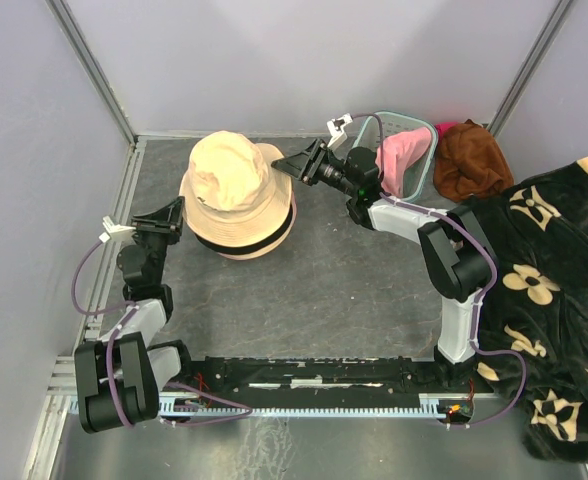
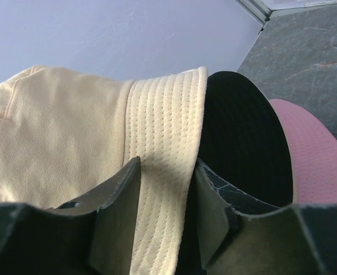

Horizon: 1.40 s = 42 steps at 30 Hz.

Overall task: Stack the hats
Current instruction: Stack the hat on the hat.

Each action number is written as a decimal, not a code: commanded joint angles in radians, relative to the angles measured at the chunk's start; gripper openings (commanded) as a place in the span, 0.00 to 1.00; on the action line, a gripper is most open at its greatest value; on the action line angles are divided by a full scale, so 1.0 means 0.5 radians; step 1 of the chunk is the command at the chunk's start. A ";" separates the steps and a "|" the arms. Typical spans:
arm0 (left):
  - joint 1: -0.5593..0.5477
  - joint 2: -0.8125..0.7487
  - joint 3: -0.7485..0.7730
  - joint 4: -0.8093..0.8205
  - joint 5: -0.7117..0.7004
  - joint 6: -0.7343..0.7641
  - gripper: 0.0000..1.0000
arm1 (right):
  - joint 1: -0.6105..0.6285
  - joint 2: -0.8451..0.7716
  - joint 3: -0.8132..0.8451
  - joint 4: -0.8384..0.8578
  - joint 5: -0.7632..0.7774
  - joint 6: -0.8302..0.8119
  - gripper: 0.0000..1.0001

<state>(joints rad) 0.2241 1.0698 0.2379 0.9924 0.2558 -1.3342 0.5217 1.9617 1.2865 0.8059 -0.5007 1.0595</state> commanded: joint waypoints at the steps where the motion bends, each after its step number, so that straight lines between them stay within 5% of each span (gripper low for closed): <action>1: 0.006 0.059 -0.023 0.275 0.053 -0.086 0.26 | -0.001 0.009 0.054 0.155 -0.027 0.022 0.46; 7: -0.003 0.061 -0.054 0.234 0.021 -0.072 0.04 | -0.002 0.006 0.019 0.156 0.000 0.018 0.28; 12: -0.022 0.022 -0.062 0.004 -0.046 -0.008 0.03 | 0.000 -0.013 -0.022 0.043 0.047 -0.069 0.10; 19: -0.085 -0.035 -0.028 -0.336 -0.197 0.131 0.03 | 0.000 0.013 -0.027 -0.118 0.125 -0.178 0.02; 42: -0.176 0.085 -0.160 -0.430 -0.319 0.212 0.03 | 0.010 0.199 -0.167 -0.160 0.226 -0.336 0.01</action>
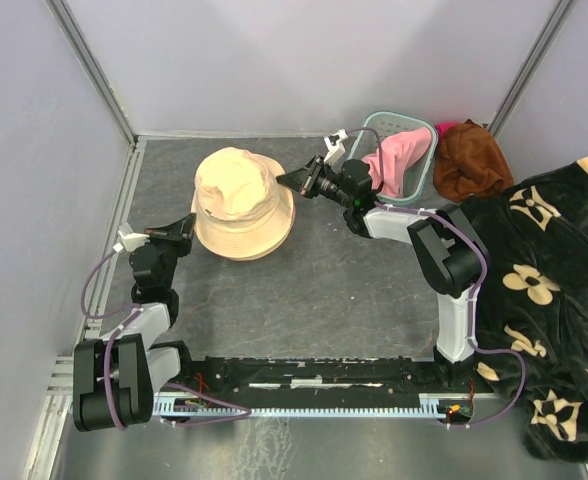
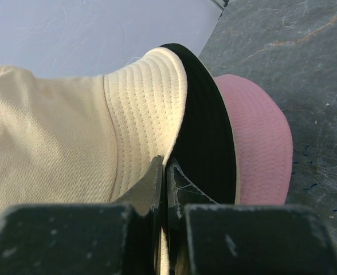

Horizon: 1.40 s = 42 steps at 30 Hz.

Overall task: Stack the hats
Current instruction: Stack the hat on the hat.

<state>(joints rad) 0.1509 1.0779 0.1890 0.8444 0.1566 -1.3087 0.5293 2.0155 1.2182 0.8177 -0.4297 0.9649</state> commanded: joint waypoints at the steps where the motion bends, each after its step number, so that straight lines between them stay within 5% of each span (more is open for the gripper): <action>1: -0.045 0.080 -0.058 -0.148 -0.132 0.169 0.03 | -0.002 0.097 -0.026 -0.205 0.093 -0.164 0.01; 13: -0.112 0.205 -0.019 -0.419 -0.269 0.257 0.03 | 0.024 0.119 0.022 -0.522 0.213 -0.340 0.01; 29: -0.112 0.288 0.032 -0.380 -0.223 0.291 0.03 | 0.035 0.115 0.119 -0.812 0.325 -0.456 0.03; 36: -0.114 -0.078 0.200 -0.790 -0.309 0.377 0.46 | 0.034 -0.058 0.245 -0.960 0.344 -0.502 0.38; 42: -0.112 -0.324 0.372 -1.147 -0.423 0.492 0.59 | 0.029 -0.172 0.399 -1.104 0.386 -0.536 0.50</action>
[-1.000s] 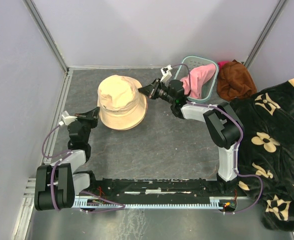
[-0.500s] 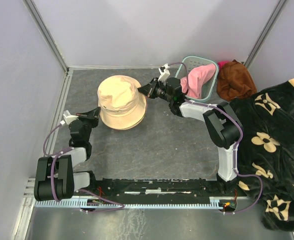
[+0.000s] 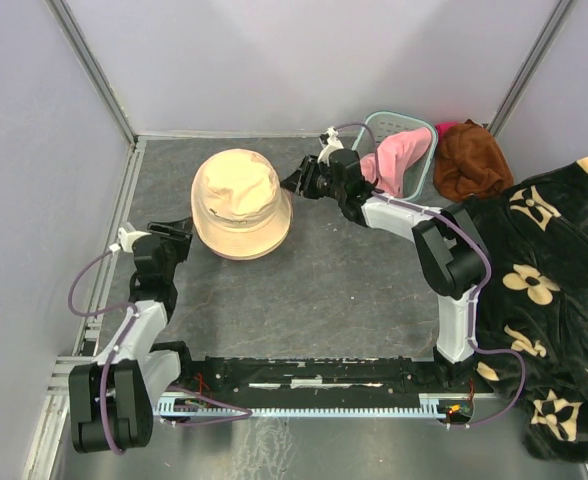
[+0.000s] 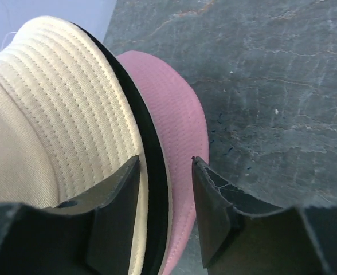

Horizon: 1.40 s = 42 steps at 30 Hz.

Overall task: Stack the hats
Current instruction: Stack the hat on the hat, then pick up the hat from the bin.

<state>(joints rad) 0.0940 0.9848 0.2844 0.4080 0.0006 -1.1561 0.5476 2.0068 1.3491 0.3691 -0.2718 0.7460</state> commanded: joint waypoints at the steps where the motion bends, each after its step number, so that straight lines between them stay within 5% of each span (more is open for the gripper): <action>1: 0.002 -0.164 0.206 -0.323 -0.122 0.201 0.60 | -0.007 -0.168 0.162 -0.230 0.073 -0.103 0.51; 12: 0.002 -0.549 0.654 -0.857 -0.328 0.487 0.64 | -0.009 -0.398 0.408 -0.517 0.245 -0.261 0.60; 17: -0.029 -0.565 0.955 -0.850 -0.238 0.617 0.64 | -0.008 -0.556 0.488 -0.673 0.441 -0.390 0.65; 20: -0.246 -0.285 1.300 -0.806 -0.149 0.794 0.62 | -0.016 -0.715 0.462 -0.788 0.678 -0.510 0.70; 24: -0.931 0.168 1.886 -0.850 -0.331 1.242 0.61 | -0.063 -0.996 0.277 -0.885 1.045 -0.587 0.77; 30: -1.549 0.990 2.863 -1.250 -0.261 1.765 0.61 | -0.288 -1.419 -0.085 -0.977 1.383 -0.472 0.80; 37: -1.894 1.908 3.945 -1.807 -0.324 2.196 0.65 | -0.546 -1.896 -0.613 -0.965 1.535 -0.281 0.81; 42: -1.942 2.280 4.120 -1.831 -0.366 2.277 0.67 | -0.623 -2.103 -0.871 -0.948 1.611 -0.220 0.82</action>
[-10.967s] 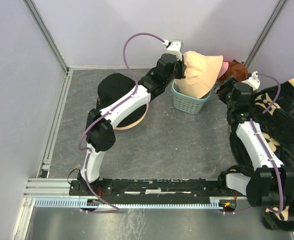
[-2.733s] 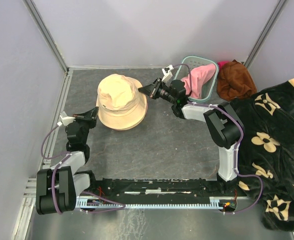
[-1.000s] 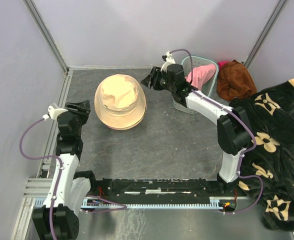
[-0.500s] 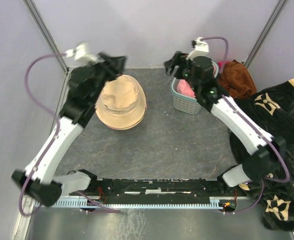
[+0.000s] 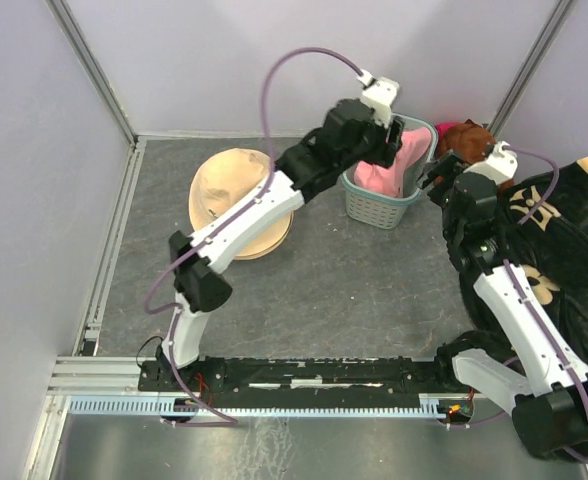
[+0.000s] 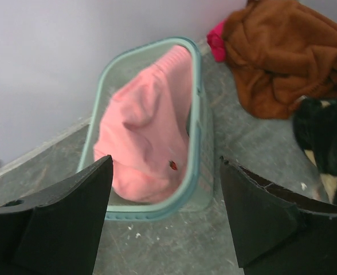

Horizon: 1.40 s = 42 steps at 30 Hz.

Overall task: Stack the hats
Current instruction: Pick up the hat from the bin.

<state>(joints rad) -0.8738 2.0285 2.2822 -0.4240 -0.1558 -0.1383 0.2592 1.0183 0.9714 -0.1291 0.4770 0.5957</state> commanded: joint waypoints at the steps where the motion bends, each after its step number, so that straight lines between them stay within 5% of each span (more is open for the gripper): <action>1: -0.005 0.238 0.124 -0.146 -0.046 0.245 0.67 | -0.061 -0.144 -0.143 0.050 0.108 0.091 0.83; 10: -0.017 0.439 0.016 0.033 -0.204 0.280 0.67 | -0.145 -0.158 -0.255 0.105 0.009 0.146 0.82; 27: -0.015 0.114 -0.739 0.961 -0.574 0.356 0.70 | -0.144 -0.099 -0.285 0.167 -0.053 0.097 0.82; 34: -0.009 0.156 -0.705 1.006 -0.579 0.395 0.73 | -0.144 -0.087 -0.285 0.190 -0.074 0.096 0.82; 42: 0.114 0.265 -0.577 0.923 -0.273 0.224 0.73 | -0.144 -0.078 -0.275 0.192 -0.067 0.070 0.82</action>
<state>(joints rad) -0.8616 2.1509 1.9392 0.0006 -0.3668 0.0124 0.1894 0.9791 0.8310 -0.0750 0.4454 0.6518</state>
